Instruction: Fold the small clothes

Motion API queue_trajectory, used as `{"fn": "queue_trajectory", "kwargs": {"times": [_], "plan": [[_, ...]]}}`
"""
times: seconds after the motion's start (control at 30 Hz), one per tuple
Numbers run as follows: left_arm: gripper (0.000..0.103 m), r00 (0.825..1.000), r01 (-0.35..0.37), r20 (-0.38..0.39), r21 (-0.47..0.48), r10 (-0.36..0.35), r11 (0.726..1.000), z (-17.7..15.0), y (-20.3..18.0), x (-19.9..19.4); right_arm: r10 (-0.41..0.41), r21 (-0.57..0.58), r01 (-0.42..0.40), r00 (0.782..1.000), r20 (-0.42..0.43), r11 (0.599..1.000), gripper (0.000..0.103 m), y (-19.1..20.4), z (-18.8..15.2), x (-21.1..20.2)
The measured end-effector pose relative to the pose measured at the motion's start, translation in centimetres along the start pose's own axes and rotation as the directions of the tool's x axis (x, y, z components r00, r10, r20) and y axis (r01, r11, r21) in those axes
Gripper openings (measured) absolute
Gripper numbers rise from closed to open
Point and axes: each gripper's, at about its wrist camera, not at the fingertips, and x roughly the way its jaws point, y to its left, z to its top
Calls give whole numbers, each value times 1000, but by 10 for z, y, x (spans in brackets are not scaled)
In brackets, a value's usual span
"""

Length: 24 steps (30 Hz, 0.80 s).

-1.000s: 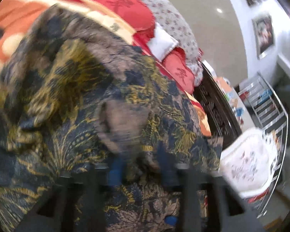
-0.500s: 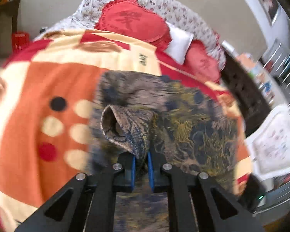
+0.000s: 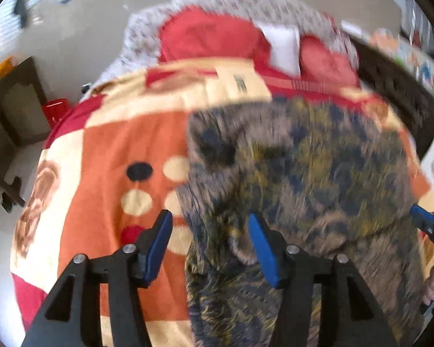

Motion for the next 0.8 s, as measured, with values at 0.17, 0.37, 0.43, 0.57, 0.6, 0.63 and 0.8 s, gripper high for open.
{"fn": "queue_trajectory", "kwargs": {"times": [0.17,0.37,0.43,0.57,0.6,0.63,0.8], "plan": [[58,992,72,111,-143,-56,987,7,21,-23,-229,-152,208,964,-139,966,38,-41,29,44],[63,987,142,98,-160,-127,977,7,17,-13,-479,-155,456,858,-187,877,10,-118,20,29],[63,984,167,87,-144,-156,975,4,2,-4,-496,-84,494,821,-281,866,15,-145,11,26],[63,980,195,47,-74,-192,978,-5,-40,20,-455,-51,452,879,-143,890,15,-119,21,-10],[63,987,158,45,-58,-156,986,-6,-48,27,-435,-59,431,896,-87,900,15,-103,28,-17],[63,991,126,42,-53,-123,991,-7,-49,32,-394,-74,390,918,-51,918,15,-87,36,-20],[61,999,-35,-24,-122,32,992,-14,-31,78,-322,-99,318,946,-32,943,22,-54,64,14]]}}
